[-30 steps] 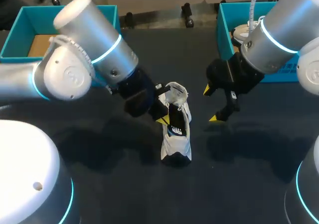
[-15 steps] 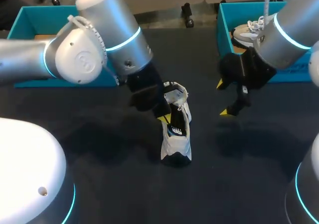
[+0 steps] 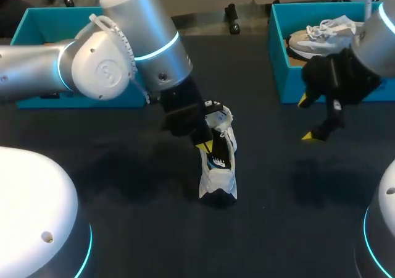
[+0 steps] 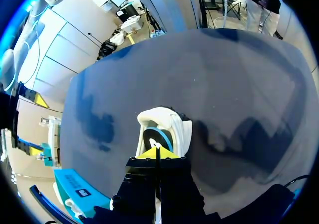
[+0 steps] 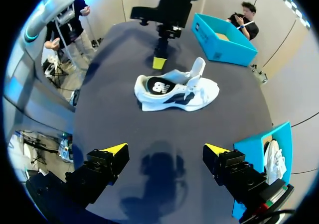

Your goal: Take the shoe out of the shoebox, open the shoe tongue, remove and reinsert the insole, then place the shoe into the shoebox

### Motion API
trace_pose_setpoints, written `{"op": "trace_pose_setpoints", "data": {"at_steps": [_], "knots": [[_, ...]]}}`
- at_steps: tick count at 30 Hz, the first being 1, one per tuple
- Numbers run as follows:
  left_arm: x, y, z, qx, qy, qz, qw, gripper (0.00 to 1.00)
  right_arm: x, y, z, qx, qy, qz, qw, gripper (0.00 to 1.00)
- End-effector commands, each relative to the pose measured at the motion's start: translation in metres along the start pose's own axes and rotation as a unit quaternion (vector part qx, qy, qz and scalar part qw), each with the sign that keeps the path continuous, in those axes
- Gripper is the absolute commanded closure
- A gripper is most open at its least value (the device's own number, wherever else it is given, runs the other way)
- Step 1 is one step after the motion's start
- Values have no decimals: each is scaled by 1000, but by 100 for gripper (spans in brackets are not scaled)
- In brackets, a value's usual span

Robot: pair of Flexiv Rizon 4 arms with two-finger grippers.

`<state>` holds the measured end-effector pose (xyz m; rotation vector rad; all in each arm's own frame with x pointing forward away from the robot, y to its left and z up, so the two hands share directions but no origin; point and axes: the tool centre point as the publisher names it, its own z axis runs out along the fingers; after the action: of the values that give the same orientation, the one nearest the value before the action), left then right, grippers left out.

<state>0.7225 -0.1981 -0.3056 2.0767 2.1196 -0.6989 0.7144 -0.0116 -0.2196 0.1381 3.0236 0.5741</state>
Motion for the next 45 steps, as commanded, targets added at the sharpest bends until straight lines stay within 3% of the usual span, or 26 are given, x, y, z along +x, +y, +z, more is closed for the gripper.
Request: {"op": "trace_pose_setpoints", "data": {"at_steps": [1, 12, 28, 45], "knots": [[1, 0, 2, -7, 5, 6, 1000, 100, 7, -8, -37, 6, 2, -3, 1000, 0], [0, 14, 14, -50, 44, 56, 996, 100, 5, -22, -61, -1, 0, 9, 1000, 0], [-11, 31, 37, -117, 86, 59, 988, 100, 5, -23, -62, -3, -1, 18, 1000, 0], [2, 43, 62, -175, 133, 67, 973, 100, 5, -23, -62, -3, -1, 18, 1000, 0]]}}
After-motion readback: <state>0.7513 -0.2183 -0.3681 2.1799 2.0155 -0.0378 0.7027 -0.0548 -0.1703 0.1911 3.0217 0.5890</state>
